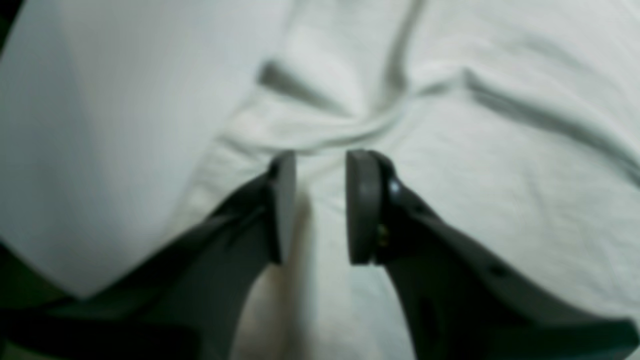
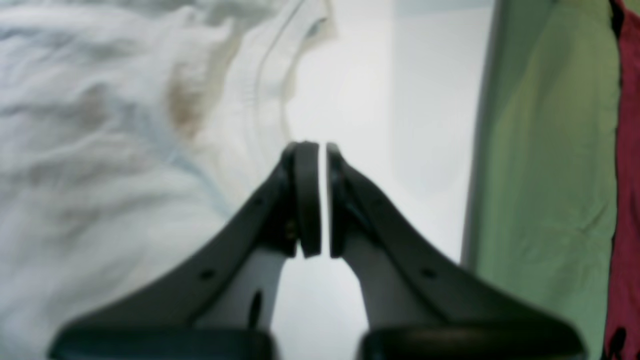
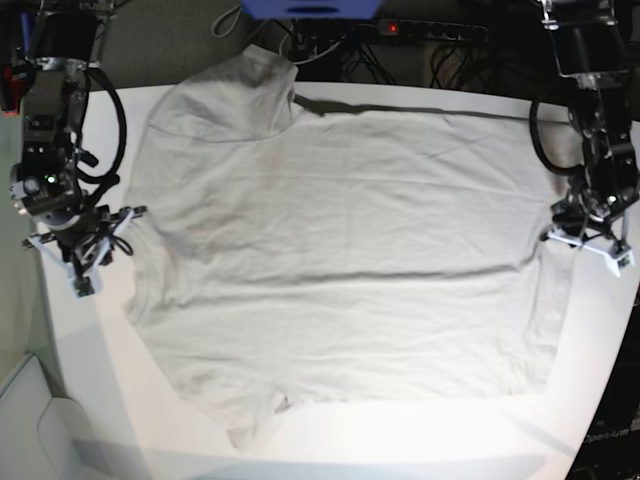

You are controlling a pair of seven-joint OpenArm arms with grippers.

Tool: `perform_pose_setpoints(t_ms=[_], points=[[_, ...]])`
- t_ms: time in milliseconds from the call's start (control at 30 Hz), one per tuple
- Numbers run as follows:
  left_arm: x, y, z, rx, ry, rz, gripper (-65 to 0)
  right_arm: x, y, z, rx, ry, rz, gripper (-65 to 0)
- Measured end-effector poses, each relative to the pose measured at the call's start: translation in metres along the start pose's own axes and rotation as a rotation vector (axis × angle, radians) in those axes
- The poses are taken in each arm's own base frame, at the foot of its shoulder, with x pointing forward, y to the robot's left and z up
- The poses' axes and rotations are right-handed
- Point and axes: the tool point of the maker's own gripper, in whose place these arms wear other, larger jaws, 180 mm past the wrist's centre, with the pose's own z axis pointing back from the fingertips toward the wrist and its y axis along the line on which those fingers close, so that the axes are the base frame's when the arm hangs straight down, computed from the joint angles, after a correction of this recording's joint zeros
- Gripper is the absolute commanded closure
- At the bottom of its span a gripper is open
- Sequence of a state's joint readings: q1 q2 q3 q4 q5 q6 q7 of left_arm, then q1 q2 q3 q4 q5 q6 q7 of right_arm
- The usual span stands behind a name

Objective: Layout the t-shirt on the table in an organized manner, then fold the t-shirt properly
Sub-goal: 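Pull both grippers further toward the robot and release the shirt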

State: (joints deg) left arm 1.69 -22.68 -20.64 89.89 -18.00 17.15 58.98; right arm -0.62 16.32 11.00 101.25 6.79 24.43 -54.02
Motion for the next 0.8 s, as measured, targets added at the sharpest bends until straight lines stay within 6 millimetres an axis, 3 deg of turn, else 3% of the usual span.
perform_pose_setpoints(t_ms=[67, 200, 333, 433, 567, 800], points=[[-0.001, 0.02, 0.01, 0.033, -0.023, 0.018, -30.0, -0.007, 0.008, 0.003, 0.03, 0.027, 0.001, -10.2], [-0.015, 0.034, 0.027, 0.044, -0.029, -0.007, -35.8, -0.017, 0.009, 0.014, 0.055, 0.031, 0.033, -19.9], [-0.029, 0.044, 0.041, 0.053, -0.034, -0.037, -43.2, -0.042, 0.006, 0.026, 0.043, 0.077, 0.022, -28.1], [-0.042, 0.058, 0.045, 0.059, -0.008, -0.109, -51.0, -0.054, 0.006, 0.034, 0.028, 0.101, 0.001, -31.1], [-0.046, 0.063, 0.049, -0.015, -0.026, -0.23, -61.1, -0.077, 0.018, 0.038, 0.059, 0.152, -0.003, -34.0], [-0.053, 0.093, 0.056, -0.029, -0.021, -0.274, -62.0, -0.098, 0.03, 0.043, 0.084, 0.194, -0.013, -33.9]])
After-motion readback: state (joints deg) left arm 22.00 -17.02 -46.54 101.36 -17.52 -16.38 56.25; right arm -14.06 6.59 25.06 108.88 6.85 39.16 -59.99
